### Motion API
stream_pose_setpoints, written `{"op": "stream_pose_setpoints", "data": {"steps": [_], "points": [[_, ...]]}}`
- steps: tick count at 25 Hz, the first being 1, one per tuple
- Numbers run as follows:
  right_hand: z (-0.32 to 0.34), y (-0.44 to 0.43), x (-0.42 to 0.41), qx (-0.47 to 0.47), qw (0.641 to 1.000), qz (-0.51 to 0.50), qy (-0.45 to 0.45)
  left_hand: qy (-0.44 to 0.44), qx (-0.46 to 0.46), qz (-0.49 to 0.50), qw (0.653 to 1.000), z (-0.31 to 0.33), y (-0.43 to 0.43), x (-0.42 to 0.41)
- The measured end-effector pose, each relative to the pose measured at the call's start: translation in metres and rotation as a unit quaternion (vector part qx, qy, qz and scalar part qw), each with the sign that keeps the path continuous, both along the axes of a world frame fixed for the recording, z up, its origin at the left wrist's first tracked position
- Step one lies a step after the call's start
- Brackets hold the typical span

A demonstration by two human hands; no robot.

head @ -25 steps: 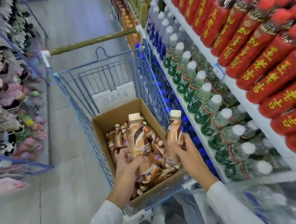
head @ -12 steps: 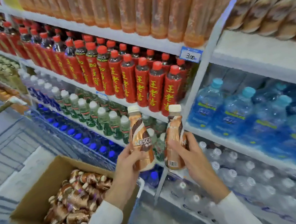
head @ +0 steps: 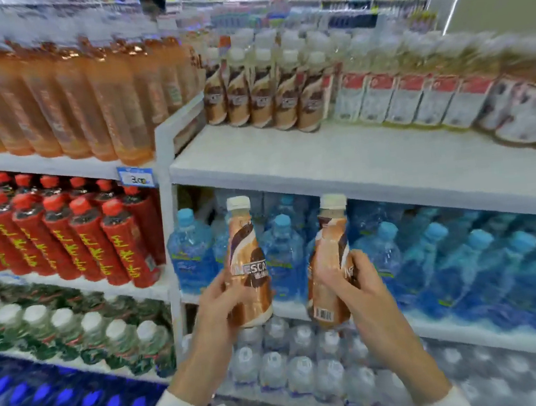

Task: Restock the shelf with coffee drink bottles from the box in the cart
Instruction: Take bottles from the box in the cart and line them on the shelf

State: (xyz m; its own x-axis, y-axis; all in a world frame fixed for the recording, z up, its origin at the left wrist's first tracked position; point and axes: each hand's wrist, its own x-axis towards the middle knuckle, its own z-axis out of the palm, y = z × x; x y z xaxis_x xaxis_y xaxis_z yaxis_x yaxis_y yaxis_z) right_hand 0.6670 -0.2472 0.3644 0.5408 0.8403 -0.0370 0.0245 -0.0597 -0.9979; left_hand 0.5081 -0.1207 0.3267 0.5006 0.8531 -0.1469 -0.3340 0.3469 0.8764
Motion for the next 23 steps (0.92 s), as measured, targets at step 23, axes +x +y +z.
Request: {"op": "stream_pose_setpoints", "data": {"steps": [23], "points": [[0.076, 0.079, 0.212, 0.065, 0.983, -0.119, -0.127, 0.162, 0.370, -0.013, 0.915, 0.107, 0.086, 0.241]]}}
